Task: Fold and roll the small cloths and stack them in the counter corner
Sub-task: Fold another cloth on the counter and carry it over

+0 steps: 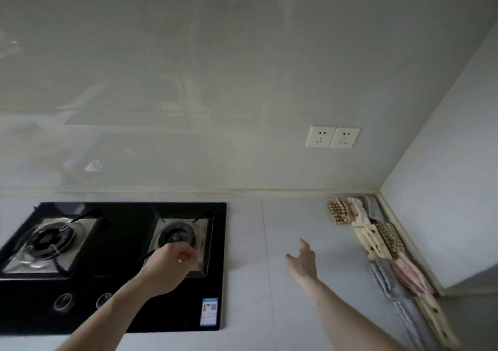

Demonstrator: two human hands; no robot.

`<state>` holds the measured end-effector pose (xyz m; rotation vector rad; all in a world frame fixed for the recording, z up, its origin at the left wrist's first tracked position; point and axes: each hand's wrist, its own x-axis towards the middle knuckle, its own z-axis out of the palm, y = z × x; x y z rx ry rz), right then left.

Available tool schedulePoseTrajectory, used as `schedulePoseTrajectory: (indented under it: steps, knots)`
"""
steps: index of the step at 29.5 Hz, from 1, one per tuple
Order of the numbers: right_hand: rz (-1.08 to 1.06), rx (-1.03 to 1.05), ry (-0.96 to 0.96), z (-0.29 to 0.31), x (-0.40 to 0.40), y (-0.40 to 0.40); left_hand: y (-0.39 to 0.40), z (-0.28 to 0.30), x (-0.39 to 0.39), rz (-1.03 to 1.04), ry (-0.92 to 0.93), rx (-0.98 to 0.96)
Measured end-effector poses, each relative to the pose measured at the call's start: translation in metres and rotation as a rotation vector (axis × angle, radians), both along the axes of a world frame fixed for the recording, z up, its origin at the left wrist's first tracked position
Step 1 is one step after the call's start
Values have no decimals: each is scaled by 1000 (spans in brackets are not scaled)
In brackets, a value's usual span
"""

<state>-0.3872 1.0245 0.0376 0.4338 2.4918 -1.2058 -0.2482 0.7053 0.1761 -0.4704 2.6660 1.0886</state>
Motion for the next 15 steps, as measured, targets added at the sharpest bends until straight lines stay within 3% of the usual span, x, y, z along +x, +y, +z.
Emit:
schedulePoseTrajectory:
  steps: [9,15]
  knots:
    - [482,-133,223,64,132,-183,-96,7,145,197,47,-17]
    - [748,-229,222,91,218,-288,-171,-4,245,363,39,-12]
